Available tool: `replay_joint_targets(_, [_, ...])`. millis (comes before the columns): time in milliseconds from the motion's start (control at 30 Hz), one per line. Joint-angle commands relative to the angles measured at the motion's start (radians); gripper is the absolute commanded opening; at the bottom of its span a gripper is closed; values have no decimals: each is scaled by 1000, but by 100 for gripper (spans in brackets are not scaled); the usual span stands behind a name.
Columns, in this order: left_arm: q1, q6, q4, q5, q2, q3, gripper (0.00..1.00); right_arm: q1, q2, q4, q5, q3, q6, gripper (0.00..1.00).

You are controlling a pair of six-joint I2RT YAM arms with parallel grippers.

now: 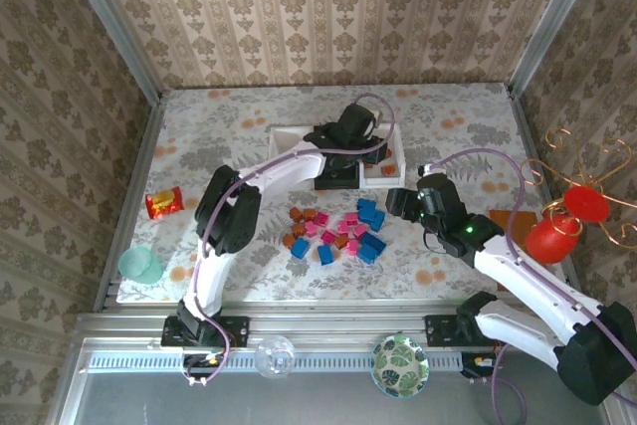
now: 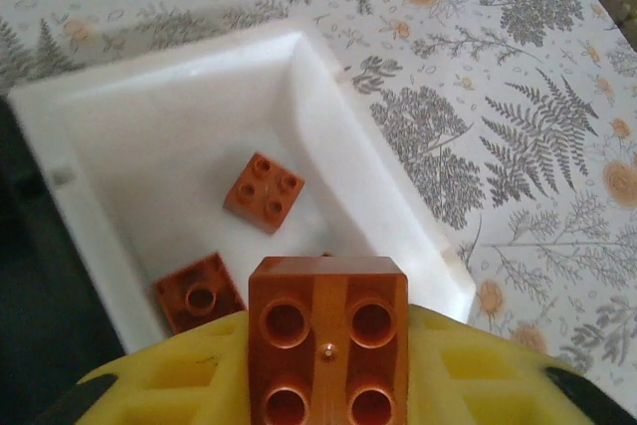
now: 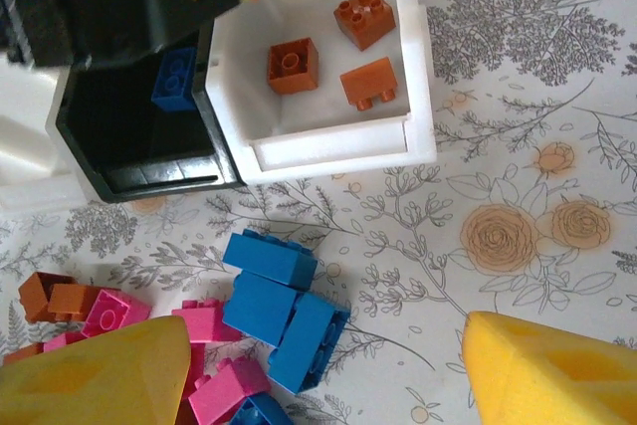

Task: Sort the legos into containers by color
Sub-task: Place the lego in the container, then pick up the lego from the bottom-center of the table.

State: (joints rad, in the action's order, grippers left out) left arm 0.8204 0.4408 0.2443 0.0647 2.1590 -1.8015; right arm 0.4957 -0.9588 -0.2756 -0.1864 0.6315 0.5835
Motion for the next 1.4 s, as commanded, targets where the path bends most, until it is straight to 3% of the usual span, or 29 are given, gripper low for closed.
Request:
replay_joint_targets(0, [-23, -2, 65, 34, 33, -93, 47, 7, 14, -34, 19, -14, 19, 74])
replay_joint_targets(100, [-30, 8, 71, 46, 31, -126, 60, 16, 8, -28, 65, -27, 22, 75])
replay_joint_targets(267, [-32, 13, 14, 65, -103, -32, 71, 68, -7, -33, 124, -43, 14, 75])
replay_joint_targets(500, [-20, 55, -189, 61, -501, 435, 84, 221, -84, -2, 203, -26, -34, 72])
replay_joint_targets(600, [-12, 65, -217, 2, -697, 653, 89, 301, -144, 17, 205, -1, -45, 72])
replay_joint_targets(667, [-9, 73, -204, -41, -824, 783, 99, 356, -194, 30, 199, 17, -49, 72])
replay_joint_targets(800, [-9, 92, -113, -140, -1078, 985, 100, 460, -305, 62, 178, 63, -42, 73])
replay_joint_targets(1000, [-7, 132, 29, -243, -1366, 1159, 100, 548, -463, 60, 105, 154, -30, 73])
replay_joint_targets(1367, [-7, 164, 124, -282, -1505, 1243, 100, 581, -645, 12, -1, 268, 6, 65])
